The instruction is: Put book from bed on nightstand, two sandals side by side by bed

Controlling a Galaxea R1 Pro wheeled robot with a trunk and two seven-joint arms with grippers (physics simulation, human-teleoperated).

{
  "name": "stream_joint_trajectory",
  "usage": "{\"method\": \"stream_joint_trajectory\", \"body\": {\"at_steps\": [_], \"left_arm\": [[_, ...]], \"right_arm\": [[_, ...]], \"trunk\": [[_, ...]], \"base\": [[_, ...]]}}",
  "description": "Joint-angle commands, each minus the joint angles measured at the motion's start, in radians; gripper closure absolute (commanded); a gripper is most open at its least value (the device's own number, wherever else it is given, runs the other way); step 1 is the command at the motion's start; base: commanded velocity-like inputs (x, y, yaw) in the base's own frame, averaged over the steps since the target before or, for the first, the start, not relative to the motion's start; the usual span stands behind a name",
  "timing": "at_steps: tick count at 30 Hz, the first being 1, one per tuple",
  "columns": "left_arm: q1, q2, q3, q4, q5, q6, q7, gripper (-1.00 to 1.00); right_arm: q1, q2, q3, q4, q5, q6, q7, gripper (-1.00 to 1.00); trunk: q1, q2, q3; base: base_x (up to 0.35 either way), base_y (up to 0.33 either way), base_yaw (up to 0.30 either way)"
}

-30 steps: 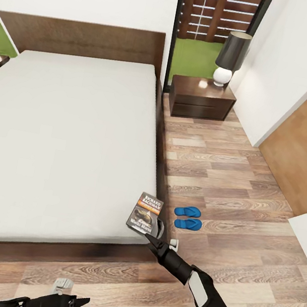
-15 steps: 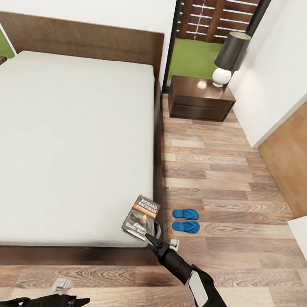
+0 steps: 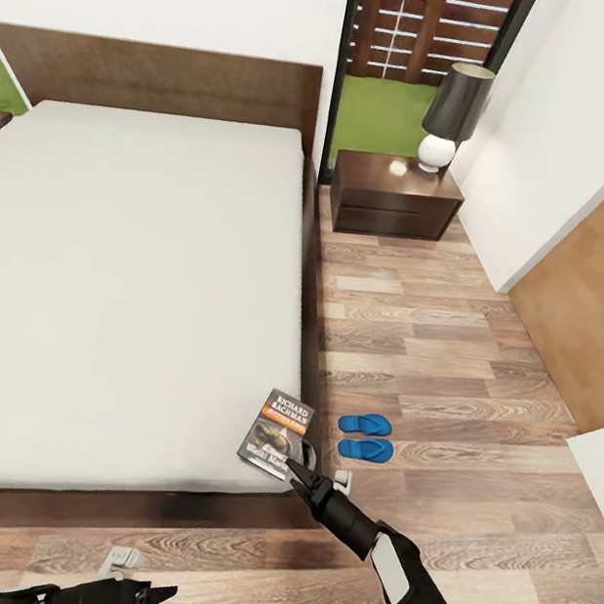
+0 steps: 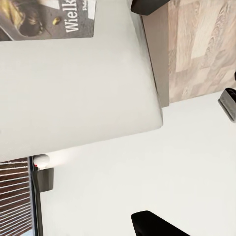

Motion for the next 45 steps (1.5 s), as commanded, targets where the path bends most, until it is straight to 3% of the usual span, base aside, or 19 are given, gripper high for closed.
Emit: {"method": "stream_joint_trajectory", "body": {"at_steps": [1,5,45], "left_arm": [[0.0,-0.001,-0.008,0.0,0.01,0.003,-0.002,-1.0],[0.0,-0.004,-0.008,0.0,0.009,0.004,-0.002,-1.0],[0.0,-0.005,-0.008,0.0,0.009,0.005,-0.007,-1.0]], "right_arm": [[0.0,0.001,-0.005,0.0,0.0,0.008,0.002,-1.0],[0.0,0.001,-0.005,0.0,0.0,0.008,0.002,-1.0],[0.0,0.001,-0.005,0.0,0.0,0.008,0.002,-1.0]], "trunk": [[0.0,0.0,-0.001],[0.0,0.0,-0.001],[0.153,-0.28,-0.126]], "base": [[0.011,0.0,0.0],[0.006,0.0,0.0],[0.0,0.0,0.0]]}}
